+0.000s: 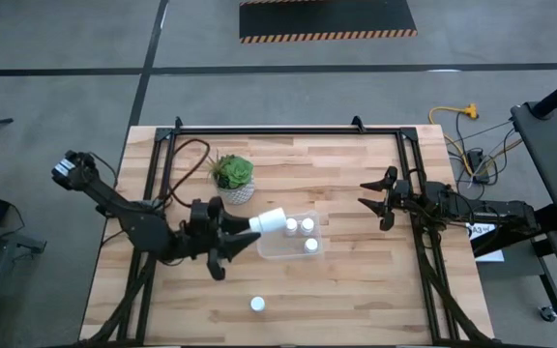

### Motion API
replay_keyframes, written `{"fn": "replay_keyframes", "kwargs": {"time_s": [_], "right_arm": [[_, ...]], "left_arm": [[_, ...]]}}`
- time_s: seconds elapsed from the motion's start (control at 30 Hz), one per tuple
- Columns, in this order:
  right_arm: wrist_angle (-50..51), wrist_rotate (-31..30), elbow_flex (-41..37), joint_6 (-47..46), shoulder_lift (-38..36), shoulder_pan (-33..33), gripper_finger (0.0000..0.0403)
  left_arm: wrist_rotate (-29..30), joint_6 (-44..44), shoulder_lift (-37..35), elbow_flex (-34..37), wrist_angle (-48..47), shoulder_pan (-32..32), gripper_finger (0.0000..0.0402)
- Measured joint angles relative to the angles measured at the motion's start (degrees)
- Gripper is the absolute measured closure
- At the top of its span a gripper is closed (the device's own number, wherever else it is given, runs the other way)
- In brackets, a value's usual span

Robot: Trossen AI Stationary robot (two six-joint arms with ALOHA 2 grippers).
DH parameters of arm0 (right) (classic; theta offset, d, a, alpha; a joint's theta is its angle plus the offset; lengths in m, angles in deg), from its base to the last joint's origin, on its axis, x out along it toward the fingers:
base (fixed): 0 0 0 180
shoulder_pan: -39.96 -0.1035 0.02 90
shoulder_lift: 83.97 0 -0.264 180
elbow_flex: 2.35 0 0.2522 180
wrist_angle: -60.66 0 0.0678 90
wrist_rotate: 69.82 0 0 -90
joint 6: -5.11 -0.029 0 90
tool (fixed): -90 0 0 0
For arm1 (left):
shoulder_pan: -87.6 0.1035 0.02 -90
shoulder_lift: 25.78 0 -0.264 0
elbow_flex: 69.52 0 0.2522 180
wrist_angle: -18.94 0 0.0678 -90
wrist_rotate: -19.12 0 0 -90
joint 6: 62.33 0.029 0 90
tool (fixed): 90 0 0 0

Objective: Pick and place pill bottles into a basket
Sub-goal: Put the white pill bottle into the transparent bin

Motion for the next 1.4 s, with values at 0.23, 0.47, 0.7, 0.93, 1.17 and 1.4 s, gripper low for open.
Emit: {"fn": "replay_keyframes", "kwargs": {"time_s": [0.23, 0.47, 0.7, 0.93, 1.17, 1.4], "right_arm": [[0.0, 0.0, 0.0, 0.0, 0.0, 0.0, 0.0188], [0.0, 0.0, 0.0, 0.0, 0.0, 0.0, 0.0188], [0.0, 0.0, 0.0, 0.0, 0.0, 0.0, 0.0188], [0.0, 0.0, 0.0, 0.0, 0.0, 0.0, 0.0188], [0.0, 0.0, 0.0, 0.0, 0.0, 0.0, 0.0188], [0.0, 0.0, 0.0, 0.0, 0.0, 0.0, 0.0188]], "left_arm": [[-0.9, -0.5, -0.8, -6.7, -19.5, 1.5, 0.0261], [-1.1, -6.8, 0.4, -19.6, -46.8, 4.0, 0.0261], [-5.4, -13.7, 4.6, -28.2, -64.9, 7.4, 0.0261], [-14.5, -19.9, 12.4, -35.7, -77.3, 13.2, 0.0261], [-20.1, -26.2, 18.3, -40.1, -86.4, 17.4, 0.0261], [-25.2, -32.0, 20.6, -40.9, -90.0, 19.7, 0.0261]]}}
